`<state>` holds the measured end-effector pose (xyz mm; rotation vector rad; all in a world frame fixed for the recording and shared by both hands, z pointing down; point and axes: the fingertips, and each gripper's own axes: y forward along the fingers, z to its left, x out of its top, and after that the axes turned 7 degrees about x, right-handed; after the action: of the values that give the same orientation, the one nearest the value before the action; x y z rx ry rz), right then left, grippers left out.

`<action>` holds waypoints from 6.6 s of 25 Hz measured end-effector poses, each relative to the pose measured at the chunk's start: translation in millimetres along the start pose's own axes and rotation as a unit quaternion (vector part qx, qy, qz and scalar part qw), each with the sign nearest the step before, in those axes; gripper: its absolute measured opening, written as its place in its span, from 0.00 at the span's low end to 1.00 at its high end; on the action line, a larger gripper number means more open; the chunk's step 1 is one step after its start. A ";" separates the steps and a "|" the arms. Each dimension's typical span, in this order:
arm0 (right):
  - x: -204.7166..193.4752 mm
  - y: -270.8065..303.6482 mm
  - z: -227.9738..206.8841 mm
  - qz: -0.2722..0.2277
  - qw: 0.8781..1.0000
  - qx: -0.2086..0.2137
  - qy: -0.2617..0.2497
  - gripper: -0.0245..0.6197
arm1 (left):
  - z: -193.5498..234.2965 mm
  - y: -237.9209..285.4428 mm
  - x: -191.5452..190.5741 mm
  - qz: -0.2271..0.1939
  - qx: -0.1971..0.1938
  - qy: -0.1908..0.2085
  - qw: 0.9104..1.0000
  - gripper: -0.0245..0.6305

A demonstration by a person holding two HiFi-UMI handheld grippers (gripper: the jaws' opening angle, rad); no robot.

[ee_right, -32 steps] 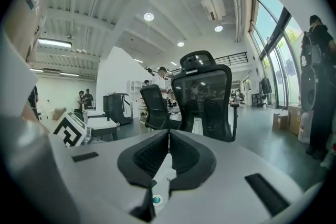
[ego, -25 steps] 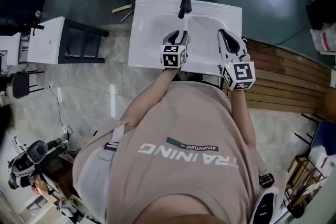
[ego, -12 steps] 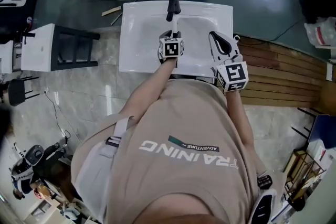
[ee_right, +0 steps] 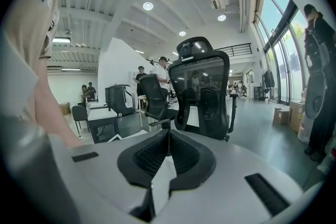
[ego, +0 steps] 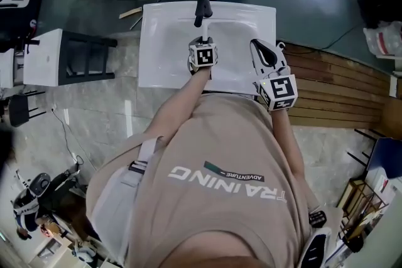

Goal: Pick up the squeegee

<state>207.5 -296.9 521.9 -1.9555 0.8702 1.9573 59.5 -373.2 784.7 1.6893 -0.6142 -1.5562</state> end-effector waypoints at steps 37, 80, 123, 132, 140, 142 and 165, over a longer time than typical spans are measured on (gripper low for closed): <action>-2.7 22.3 45.5 -0.007 1.000 0.029 0.008 0.09 | 73.5 -81.2 -14.4 -0.061 -0.005 0.046 0.997 0.17; 84.6 47.9 87.4 -0.031 0.997 -0.001 -0.067 0.09 | 143.6 -249.5 150.5 -0.314 -0.094 0.080 0.941 0.17; 195.1 33.2 77.7 -0.101 0.989 0.002 -0.106 0.09 | 98.7 -387.5 311.1 -0.484 -0.112 0.108 0.861 0.17; 217.2 30.3 71.7 -0.110 0.991 0.009 -0.072 0.09 | 103.7 -402.3 324.4 -0.502 -0.101 0.109 0.852 0.17; 238.7 27.3 62.3 -0.120 0.991 0.004 -0.066 0.09 | 110.2 -415.1 334.4 -0.514 -0.090 0.105 0.846 0.17; 243.3 28.2 61.6 -0.121 0.990 0.003 -0.066 0.09 | 111.6 -416.4 335.8 -0.516 -0.088 0.104 0.846 0.17; 290.8 52.1 49.7 -0.131 0.986 -0.010 -0.100 0.09 | 72.9 -417.1 363.4 -0.525 -0.111 0.129 0.834 0.17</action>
<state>115.5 -379.4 249.0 -1.7433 0.5152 1.9670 -15.4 -414.1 233.3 2.1119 0.7740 -1.9068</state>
